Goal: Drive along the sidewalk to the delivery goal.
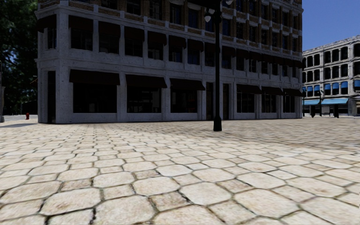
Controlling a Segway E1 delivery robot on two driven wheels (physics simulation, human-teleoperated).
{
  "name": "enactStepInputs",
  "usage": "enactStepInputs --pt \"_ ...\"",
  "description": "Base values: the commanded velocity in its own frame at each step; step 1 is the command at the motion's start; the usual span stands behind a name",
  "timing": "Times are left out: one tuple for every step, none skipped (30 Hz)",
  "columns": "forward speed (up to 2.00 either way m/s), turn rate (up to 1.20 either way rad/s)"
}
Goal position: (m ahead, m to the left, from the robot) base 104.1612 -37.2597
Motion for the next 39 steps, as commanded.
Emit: enactStepInputs --pt "2.00 -0.59" --pt "2.00 -0.59" --pt "2.00 -0.59" --pt "2.00 -0.59" --pt "2.00 -0.59" --pt "2.00 -0.59" --pt "2.00 -0.59" --pt "2.00 -0.59" --pt "2.00 -0.59" --pt "2.00 -0.59" --pt "2.00 -0.59" --pt "2.00 -0.59" --pt "2.00 -0.59" --pt "2.00 -0.59" --pt "2.00 -0.59" --pt "2.00 -0.59" --pt "2.00 -0.59" --pt "2.00 -0.59" --pt "2.00 -0.59" --pt "2.00 -0.59" --pt "2.00 -0.59" --pt "2.00 -0.59" --pt "2.00 -0.59" --pt "2.00 -0.59" --pt "2.00 -0.59" --pt "2.00 -0.59" --pt "2.00 -0.59" --pt "2.00 -0.59" --pt "2.00 -0.59" --pt "2.00 -0.59" --pt "2.00 -0.59" --pt "2.00 -0.59" --pt "2.00 -0.59" --pt "2.00 -0.59" --pt "2.00 -0.59" --pt "2.00 -0.59" --pt "2.00 -0.59" --pt "2.00 -0.59" --pt "2.00 -0.59"
